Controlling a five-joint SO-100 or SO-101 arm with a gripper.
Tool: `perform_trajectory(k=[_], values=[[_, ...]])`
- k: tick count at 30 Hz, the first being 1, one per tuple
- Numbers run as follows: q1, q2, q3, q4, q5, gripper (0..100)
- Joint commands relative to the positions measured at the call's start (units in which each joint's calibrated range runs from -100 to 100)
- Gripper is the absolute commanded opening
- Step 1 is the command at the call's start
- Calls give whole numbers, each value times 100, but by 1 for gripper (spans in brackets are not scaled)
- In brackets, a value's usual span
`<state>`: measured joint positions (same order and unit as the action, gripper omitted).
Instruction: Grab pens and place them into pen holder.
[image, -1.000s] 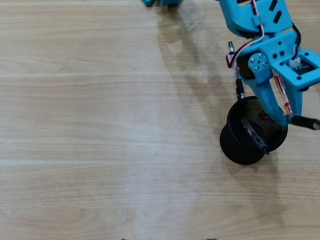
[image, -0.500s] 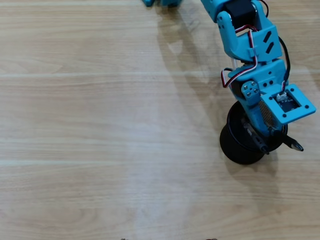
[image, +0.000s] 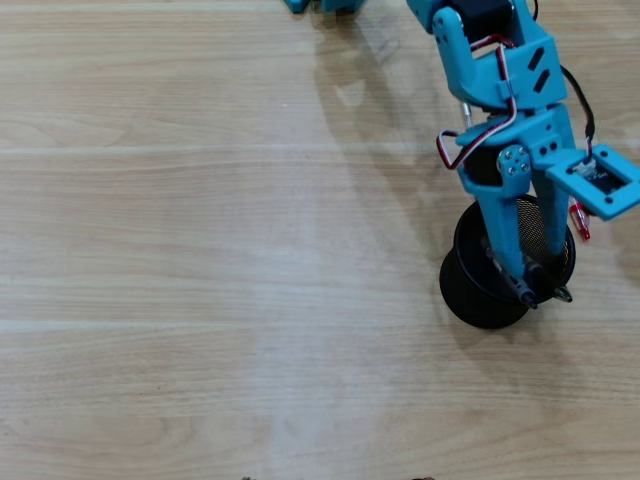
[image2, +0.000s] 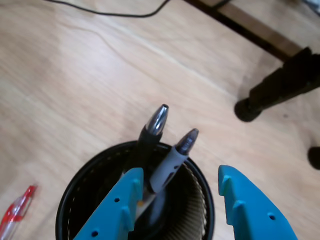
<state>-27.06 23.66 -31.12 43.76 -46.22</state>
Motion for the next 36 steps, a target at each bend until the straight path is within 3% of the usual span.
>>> perform_trajectory(k=[1,4,6,9,14,20,28,36], values=[[109,-1013,-577,1894,210,18],[230,-1394,-659,4507,16,18],[222,-1563,-469,5624,-172,18],[-93,-1698,590,5281,-302,18],[-697,-1647,2184,4971,-1071,18],[-1125,-1630,3442,3416,-1442,18],[-1262,-1622,4619,1594,-1484,18],[-1326,-1613,4828,1473,-1677,18]])
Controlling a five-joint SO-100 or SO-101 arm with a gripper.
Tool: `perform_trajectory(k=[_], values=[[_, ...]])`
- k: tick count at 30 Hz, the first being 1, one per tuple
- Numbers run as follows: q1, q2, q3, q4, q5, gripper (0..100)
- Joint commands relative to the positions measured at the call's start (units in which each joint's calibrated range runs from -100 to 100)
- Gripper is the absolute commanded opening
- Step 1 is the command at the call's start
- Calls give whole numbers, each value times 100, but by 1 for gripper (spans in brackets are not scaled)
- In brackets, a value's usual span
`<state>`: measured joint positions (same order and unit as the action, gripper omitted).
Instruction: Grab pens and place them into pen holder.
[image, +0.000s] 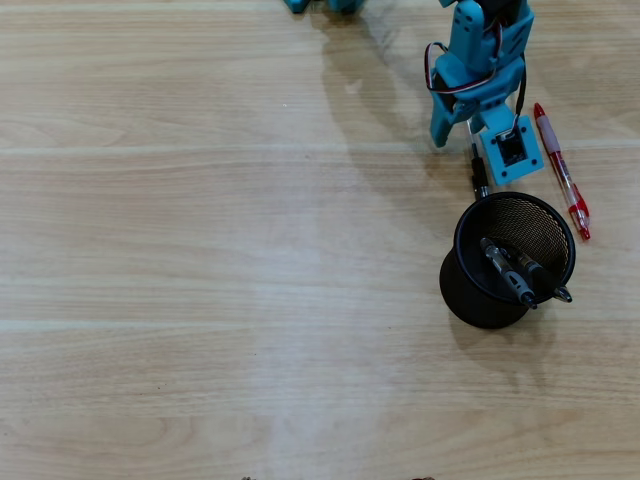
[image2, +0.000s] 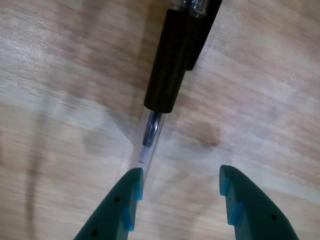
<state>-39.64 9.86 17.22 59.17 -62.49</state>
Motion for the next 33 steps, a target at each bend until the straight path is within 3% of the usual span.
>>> perform_trajectory(k=[1,14,21,25,33], values=[[-77,-234,-6,-94,-50,18],[-351,172,-215,-163,-175,18],[-448,510,220,-1255,-222,17],[-480,493,591,-1848,-222,1],[-431,493,609,-1873,-217,2]])
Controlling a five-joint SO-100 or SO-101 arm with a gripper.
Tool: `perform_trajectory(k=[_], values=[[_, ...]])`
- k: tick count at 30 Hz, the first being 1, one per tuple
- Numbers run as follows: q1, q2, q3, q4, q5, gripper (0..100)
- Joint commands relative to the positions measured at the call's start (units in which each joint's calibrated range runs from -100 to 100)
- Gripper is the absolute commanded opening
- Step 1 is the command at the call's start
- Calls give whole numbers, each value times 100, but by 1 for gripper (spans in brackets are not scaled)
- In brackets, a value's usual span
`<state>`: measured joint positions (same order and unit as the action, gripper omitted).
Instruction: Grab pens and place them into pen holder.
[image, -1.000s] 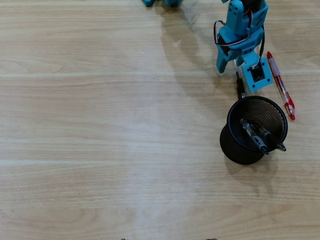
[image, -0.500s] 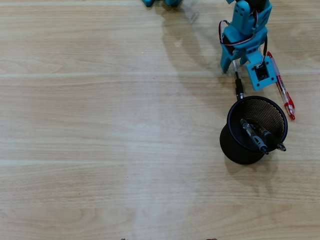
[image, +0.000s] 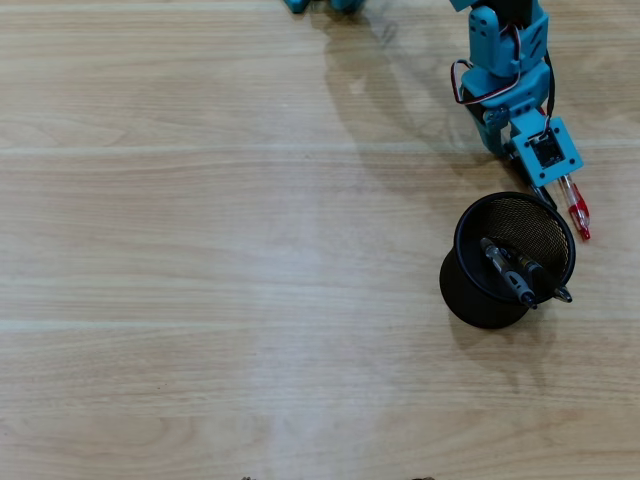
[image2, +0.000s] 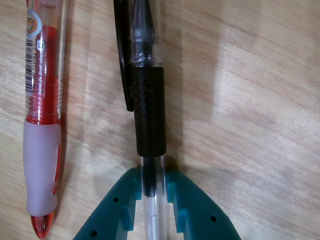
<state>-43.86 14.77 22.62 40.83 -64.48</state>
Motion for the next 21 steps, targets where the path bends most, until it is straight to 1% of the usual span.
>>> perform_trajectory(k=[1,7,12,16,21], values=[[-9,-6,60,-47,-19,2],[128,-505,-383,21,75,2],[418,-1325,-1017,30,441,2],[628,-1798,-1850,30,671,2],[991,-1781,-3371,-108,823,2]])
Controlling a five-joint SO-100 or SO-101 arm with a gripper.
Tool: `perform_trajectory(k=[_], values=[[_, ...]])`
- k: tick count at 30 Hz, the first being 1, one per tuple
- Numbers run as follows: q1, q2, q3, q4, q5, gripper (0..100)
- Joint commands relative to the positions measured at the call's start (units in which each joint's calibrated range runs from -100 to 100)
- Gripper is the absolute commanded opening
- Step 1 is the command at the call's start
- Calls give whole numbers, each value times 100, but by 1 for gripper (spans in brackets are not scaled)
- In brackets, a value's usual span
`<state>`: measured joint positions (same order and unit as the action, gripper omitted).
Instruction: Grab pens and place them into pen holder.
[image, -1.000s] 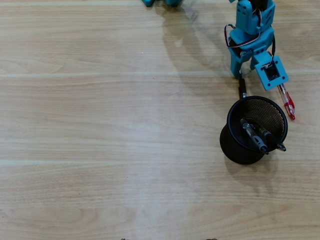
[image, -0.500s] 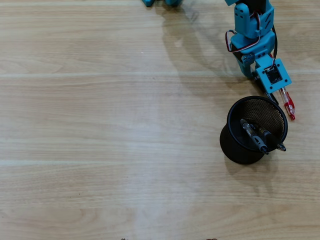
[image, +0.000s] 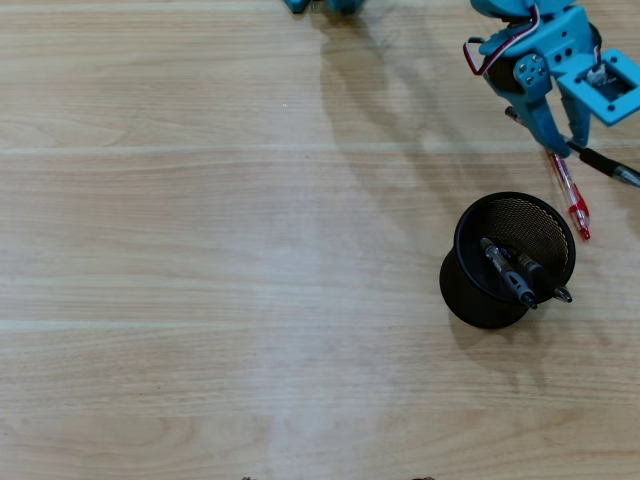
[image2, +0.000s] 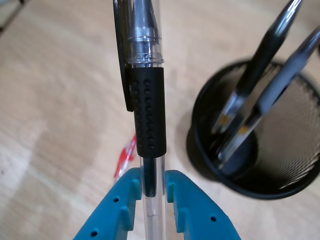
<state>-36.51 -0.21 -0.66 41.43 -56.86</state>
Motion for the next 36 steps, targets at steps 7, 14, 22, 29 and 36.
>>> perform_trajectory(k=[7,14,22,29,36], values=[[805,571,-2356,-1629,14,2],[901,1314,-1667,-3640,-336,2],[990,1340,279,-4981,-362,2],[1167,1340,1809,-6158,-362,2],[1256,1357,2298,-7413,-320,8]])
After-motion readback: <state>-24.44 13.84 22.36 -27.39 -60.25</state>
